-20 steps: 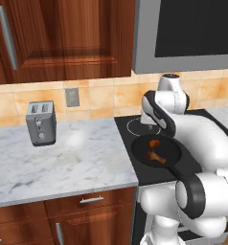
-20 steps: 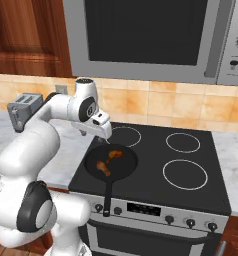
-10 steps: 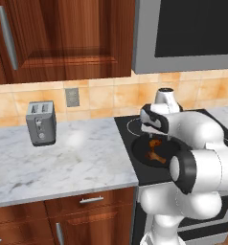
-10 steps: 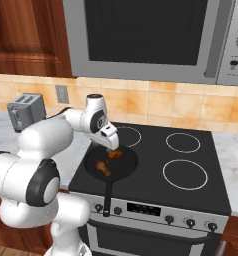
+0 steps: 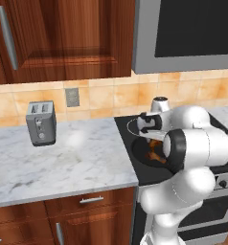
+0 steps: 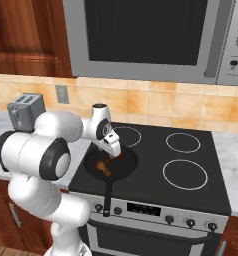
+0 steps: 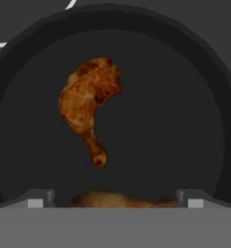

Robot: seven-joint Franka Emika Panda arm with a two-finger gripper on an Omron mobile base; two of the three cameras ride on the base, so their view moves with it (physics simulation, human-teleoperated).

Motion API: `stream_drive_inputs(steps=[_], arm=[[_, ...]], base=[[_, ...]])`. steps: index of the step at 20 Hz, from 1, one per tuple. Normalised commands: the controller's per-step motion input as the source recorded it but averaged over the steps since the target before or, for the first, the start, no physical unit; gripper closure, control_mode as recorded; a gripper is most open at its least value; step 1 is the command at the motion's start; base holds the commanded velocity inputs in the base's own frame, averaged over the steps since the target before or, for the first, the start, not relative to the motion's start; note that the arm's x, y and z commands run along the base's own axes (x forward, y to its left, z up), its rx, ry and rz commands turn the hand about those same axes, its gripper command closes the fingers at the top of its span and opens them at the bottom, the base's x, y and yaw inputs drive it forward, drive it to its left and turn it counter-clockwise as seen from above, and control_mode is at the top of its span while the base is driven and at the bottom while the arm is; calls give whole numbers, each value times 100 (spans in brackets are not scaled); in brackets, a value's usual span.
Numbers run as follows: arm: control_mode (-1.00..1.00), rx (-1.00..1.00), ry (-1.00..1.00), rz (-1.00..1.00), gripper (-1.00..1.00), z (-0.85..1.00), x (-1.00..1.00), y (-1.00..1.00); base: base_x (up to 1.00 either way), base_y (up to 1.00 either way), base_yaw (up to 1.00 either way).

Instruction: Take the chicken drumsticks from the pan and place one on each plate on the dining counter.

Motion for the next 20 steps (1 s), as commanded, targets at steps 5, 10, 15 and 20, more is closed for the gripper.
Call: stream_drive_inputs(steps=[5,10,15,20], arm=[[-100,-1,3,-13,-100,-38,40,0],[-100,0,0,-8,-100,-29,50,-9],[-100,0,0,-6,-100,-37,40,-18],[-100,0,0,-6,-100,-61,24,-15]], base=[[0,0,0],[0,0,0],[0,0,0],[0,0,0]])
